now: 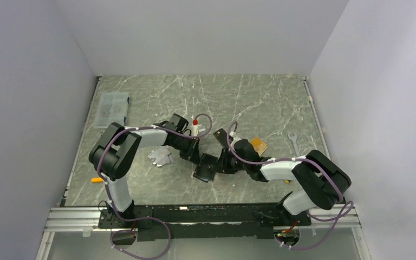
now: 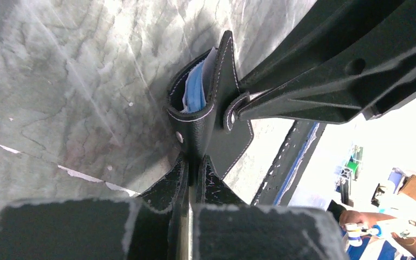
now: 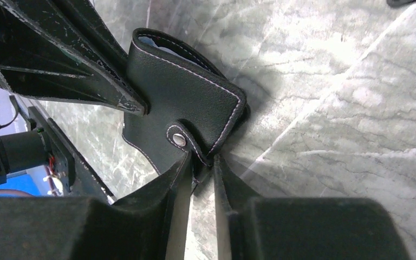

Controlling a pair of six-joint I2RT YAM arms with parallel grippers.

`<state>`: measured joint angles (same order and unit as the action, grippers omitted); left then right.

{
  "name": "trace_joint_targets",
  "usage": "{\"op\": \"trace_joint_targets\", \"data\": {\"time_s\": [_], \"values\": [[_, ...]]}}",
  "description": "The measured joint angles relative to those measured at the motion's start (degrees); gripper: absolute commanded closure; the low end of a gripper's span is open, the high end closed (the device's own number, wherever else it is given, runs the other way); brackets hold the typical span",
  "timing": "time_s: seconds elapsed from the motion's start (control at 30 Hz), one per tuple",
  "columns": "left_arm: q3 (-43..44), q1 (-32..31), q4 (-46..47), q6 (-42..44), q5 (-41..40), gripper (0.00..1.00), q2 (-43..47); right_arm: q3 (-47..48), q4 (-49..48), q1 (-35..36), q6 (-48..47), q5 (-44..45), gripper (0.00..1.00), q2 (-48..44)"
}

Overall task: Put the credit cards into the card holder
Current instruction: Pick up the card holder from the center of the board.

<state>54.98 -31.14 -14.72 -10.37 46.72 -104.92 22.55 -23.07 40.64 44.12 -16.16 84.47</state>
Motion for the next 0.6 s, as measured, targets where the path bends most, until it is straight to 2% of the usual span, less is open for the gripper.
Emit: {"op": "trace_joint_targets", "data": {"time_s": [0.1, 0.2, 0.37, 0.5, 0.6], "values": [[0.74, 0.81, -0.55, 0.02, 0.87, 1.00, -0.04, 1.07, 3.13, -0.39, -1.22, 1.42, 0.39, -2.36], [1.81, 2.14, -2.29, 0.15, 1.25, 1.00, 0.83, 2.93, 10.32, -1.57, -3.21, 5.29, 0.30, -7.50], [7.02, 4.52, -7.69, 0.42, -1.51, 1.00, 6.10, 12.98, 24.81, -2.32, -6.45, 12.66, 0.31, -14.47], [14.43, 4.70, -11.69, -0.17, -4.92, 1.00, 10.73, 24.61, 33.86, -1.01, -7.32, 19.02, 0.32, -14.49], [16.76, 5.25, -12.55, -2.16, -5.68, 1.00, 14.05, 30.42, 38.14, 2.36, -8.00, 24.04, 0.33, -13.27]]}}
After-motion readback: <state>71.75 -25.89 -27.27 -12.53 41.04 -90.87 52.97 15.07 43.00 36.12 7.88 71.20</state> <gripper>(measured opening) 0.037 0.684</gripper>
